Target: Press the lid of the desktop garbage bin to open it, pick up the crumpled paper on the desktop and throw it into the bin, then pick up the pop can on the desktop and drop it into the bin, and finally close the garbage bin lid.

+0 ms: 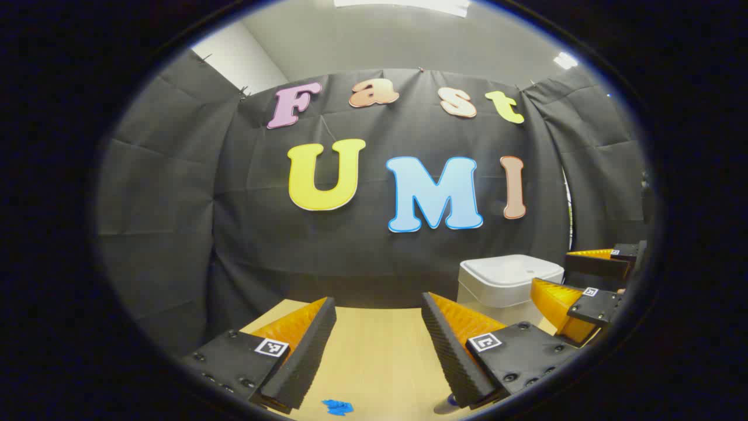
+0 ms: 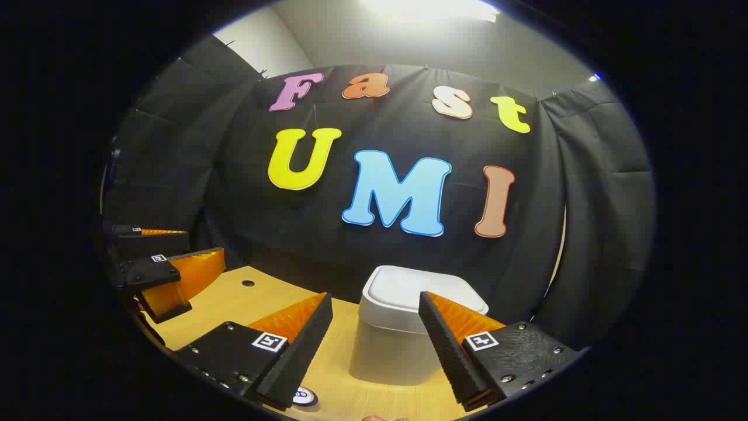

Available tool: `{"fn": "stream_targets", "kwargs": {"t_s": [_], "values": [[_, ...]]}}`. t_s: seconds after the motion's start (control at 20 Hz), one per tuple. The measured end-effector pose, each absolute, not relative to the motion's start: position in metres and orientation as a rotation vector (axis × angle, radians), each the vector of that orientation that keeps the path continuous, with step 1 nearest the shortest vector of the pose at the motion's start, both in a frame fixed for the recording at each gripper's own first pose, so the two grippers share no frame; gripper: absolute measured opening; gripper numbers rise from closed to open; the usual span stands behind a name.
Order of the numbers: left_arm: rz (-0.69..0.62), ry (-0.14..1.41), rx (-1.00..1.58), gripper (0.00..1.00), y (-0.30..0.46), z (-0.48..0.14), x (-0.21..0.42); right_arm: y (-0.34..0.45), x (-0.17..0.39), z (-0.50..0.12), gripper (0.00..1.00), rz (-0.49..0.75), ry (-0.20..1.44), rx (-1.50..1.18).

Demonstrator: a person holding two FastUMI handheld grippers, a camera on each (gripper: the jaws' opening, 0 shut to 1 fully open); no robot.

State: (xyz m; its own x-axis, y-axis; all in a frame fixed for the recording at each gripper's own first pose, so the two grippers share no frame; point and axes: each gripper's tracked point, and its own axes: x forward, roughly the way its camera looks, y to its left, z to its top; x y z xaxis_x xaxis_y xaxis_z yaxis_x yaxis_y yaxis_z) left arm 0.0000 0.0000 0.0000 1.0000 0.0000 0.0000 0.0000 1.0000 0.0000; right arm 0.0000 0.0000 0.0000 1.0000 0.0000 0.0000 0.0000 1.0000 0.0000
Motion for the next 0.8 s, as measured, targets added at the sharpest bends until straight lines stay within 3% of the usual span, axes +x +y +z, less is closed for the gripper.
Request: {"fn": "stream_targets", "kwargs": {"t_s": [0.55,0.6,0.7,0.75,0.8], "values": [[-0.056,-0.018,0.019,1.00,-0.015,0.005,0.012,-0.008,-0.005,0.004,0.95,-0.041,-0.012,-0.026],[-0.068,-0.019,0.020,0.96,-0.018,0.005,0.015,-0.011,-0.005,0.004,0.95,-0.053,-0.012,-0.030],[-0.088,-0.021,0.022,1.00,-0.023,0.007,0.018,-0.011,-0.007,0.003,0.85,-0.055,-0.007,-0.027],[-0.097,-0.022,0.021,0.96,-0.025,0.006,0.019,-0.013,-0.009,0.002,0.84,-0.068,-0.002,-0.027],[-0.107,-0.021,0.017,0.96,-0.026,0.005,0.020,-0.014,-0.009,0.002,0.76,-0.071,0.001,-0.031]]}}
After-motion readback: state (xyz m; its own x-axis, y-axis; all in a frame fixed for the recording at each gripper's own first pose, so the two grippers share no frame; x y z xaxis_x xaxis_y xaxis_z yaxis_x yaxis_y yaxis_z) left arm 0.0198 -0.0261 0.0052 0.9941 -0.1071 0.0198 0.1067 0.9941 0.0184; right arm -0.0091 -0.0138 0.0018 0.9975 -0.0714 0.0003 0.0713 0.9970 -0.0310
